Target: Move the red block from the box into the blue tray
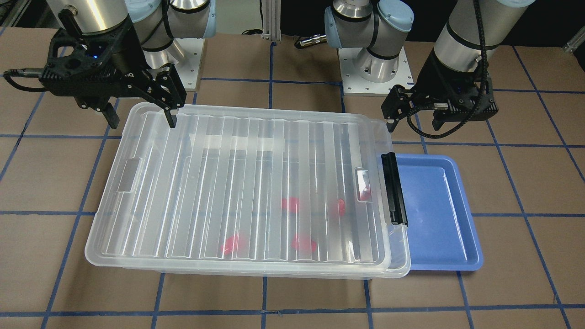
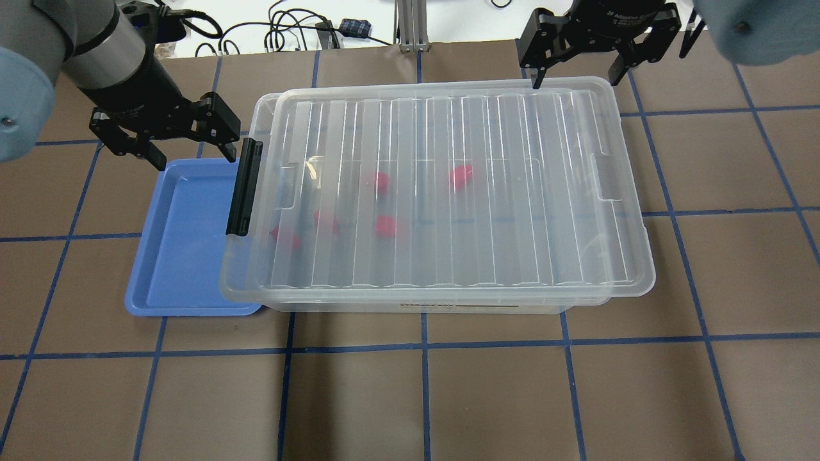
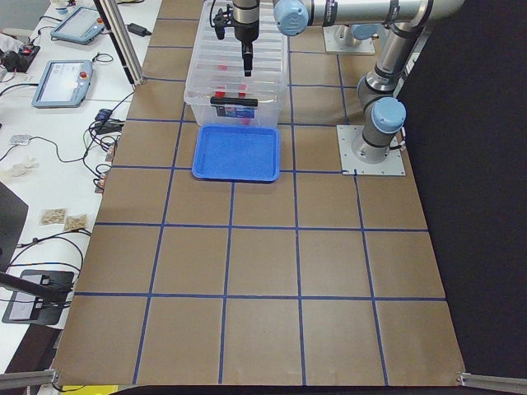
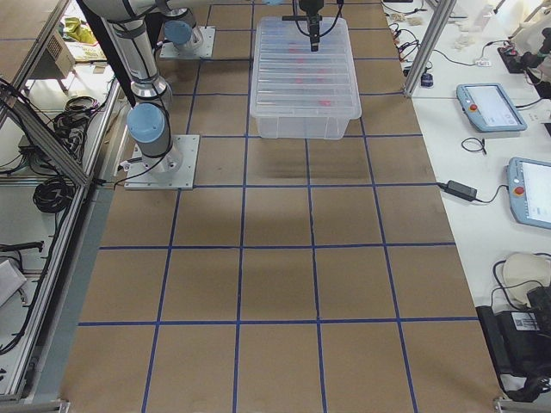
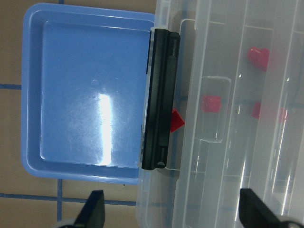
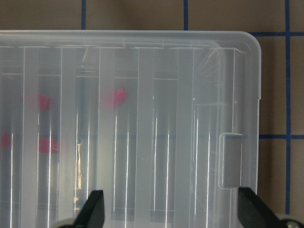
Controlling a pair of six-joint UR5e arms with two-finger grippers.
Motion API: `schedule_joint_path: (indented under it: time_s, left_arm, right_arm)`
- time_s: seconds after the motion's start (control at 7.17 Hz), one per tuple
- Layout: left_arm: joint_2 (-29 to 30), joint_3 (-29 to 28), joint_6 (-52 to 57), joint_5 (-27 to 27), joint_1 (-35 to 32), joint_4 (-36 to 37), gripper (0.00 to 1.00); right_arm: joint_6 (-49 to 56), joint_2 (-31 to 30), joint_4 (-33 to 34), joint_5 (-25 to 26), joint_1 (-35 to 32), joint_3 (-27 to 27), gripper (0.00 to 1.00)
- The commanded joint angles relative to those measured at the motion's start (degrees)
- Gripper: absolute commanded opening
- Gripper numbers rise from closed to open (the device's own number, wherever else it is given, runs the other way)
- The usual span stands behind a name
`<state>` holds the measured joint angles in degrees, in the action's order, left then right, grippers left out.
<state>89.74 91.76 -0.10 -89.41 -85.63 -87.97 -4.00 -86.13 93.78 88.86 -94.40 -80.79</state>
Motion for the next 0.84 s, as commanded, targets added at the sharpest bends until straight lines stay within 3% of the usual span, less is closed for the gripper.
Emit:
schedule_joint_path:
  time_s: [0.0,0.7]
  left_arm:
    - [0.00,0.00,0.01,-0.06,-0.06,0.08,1.00]
    - [-0.17,0.79,-0.08,-0.06,-0.06,0.34,1.00]
  right_arm:
    - [0.04,0.09,-0.09,0.09,0.00,-0.07,1.00]
    - [0.04,0.35,0.00,0.09,0.00,-0.07,1.00]
